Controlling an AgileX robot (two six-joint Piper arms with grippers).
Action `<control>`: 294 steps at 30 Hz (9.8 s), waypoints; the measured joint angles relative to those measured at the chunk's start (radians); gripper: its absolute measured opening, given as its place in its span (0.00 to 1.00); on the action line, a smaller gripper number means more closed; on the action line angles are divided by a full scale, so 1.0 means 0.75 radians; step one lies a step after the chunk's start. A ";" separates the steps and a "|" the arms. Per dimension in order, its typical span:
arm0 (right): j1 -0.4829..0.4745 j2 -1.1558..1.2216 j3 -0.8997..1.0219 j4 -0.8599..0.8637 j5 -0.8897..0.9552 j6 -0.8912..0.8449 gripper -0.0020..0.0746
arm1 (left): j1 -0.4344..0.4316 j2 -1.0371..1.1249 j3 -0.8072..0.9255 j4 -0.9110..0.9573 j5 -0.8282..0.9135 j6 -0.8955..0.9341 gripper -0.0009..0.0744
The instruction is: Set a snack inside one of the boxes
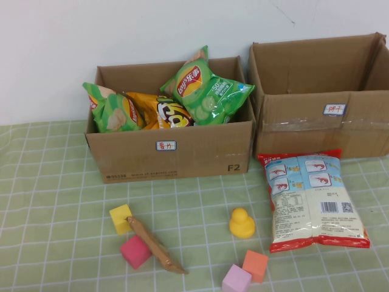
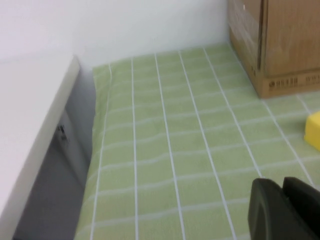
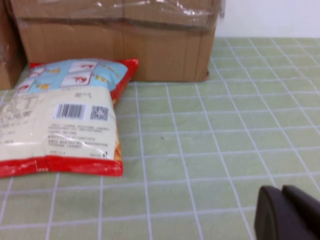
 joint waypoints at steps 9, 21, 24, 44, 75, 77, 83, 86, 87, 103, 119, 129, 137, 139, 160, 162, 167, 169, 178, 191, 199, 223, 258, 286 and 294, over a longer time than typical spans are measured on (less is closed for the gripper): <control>0.000 0.000 0.015 0.000 -0.476 0.000 0.02 | 0.000 0.000 0.000 0.000 -0.542 0.000 0.05; 0.000 0.000 0.015 0.031 -1.290 0.000 0.02 | 0.000 0.000 0.000 0.017 -0.919 -0.004 0.05; 0.000 0.000 0.015 0.079 -1.333 0.002 0.02 | 0.000 0.000 0.000 0.022 -0.943 -0.093 0.05; 0.000 0.293 -0.609 0.389 -0.119 -0.497 0.02 | 0.000 0.378 -0.653 0.226 0.328 -0.287 0.01; 0.000 0.793 -0.584 0.494 0.135 -0.505 0.02 | -0.471 1.694 -0.797 -1.487 0.050 0.857 0.01; 0.000 0.793 -0.584 0.494 0.130 -0.505 0.02 | -0.529 1.785 -0.841 -1.456 0.027 0.836 0.01; 0.000 0.793 -0.568 0.501 0.126 -0.505 0.02 | -0.661 2.052 -0.955 -1.232 0.028 0.650 0.01; 0.000 0.793 -0.567 0.504 0.126 -0.505 0.02 | -0.692 2.118 -0.997 -1.075 0.077 0.548 0.01; 0.000 0.793 -0.565 0.504 0.126 -0.505 0.02 | -0.694 2.126 -1.013 -1.017 0.111 0.521 0.01; 0.000 0.793 -0.565 0.519 0.123 -0.505 0.02 | -0.694 2.138 -1.122 -0.541 0.387 0.041 0.12; 0.000 0.793 -0.562 0.570 0.123 -0.505 0.02 | -0.694 2.342 -1.156 -0.567 0.262 -0.195 0.76; 0.000 0.793 -0.562 0.574 0.123 -0.505 0.02 | -0.694 2.361 -1.237 -0.649 0.273 -0.147 0.74; 0.000 0.793 -0.562 0.596 0.123 -0.505 0.02 | -0.694 2.469 -1.250 -0.654 0.228 -0.120 0.73; 0.000 0.793 -0.562 0.596 0.123 -0.505 0.02 | -0.694 2.499 -1.250 -0.654 0.226 -0.117 0.71; 0.000 0.793 -0.562 0.598 0.123 -0.505 0.02 | -0.694 2.469 -1.253 -0.664 0.273 -0.056 0.12; 0.000 0.793 -0.562 0.598 0.123 -0.505 0.02 | -0.694 2.439 -1.259 -0.664 0.292 -0.047 0.12; 0.000 0.793 -0.561 0.598 0.123 -0.505 0.02 | -0.694 2.359 -1.366 -0.731 0.433 0.113 0.12; 0.000 0.793 -0.561 0.598 0.123 -0.505 0.02 | -0.694 2.337 -1.436 -0.806 0.500 0.210 0.12; 0.000 0.793 -0.561 0.601 0.123 -0.505 0.02 | -0.694 2.333 -1.865 -1.288 0.481 0.757 0.12; 0.000 0.793 -0.561 0.662 0.123 -0.508 0.02 | -0.694 2.811 -2.639 -1.704 0.434 1.053 0.12; 0.000 0.793 -0.561 0.663 0.123 -0.513 0.02 | -0.694 3.152 -3.015 -1.703 0.408 1.071 0.14; 0.000 0.793 -0.561 0.666 0.140 -0.529 0.02 | -0.627 3.021 -3.077 -1.044 0.953 0.748 0.03; 0.000 0.793 -0.561 0.978 0.178 -0.854 0.02 | -0.667 1.625 -2.212 -0.166 1.246 0.364 0.01; 0.000 0.795 -0.480 1.045 0.170 -1.010 0.02 | -0.667 0.866 -0.449 0.103 -0.050 0.170 0.01; 0.000 0.856 -0.477 1.184 0.146 -1.125 0.02 | -0.667 0.866 -0.428 0.152 0.023 0.170 0.01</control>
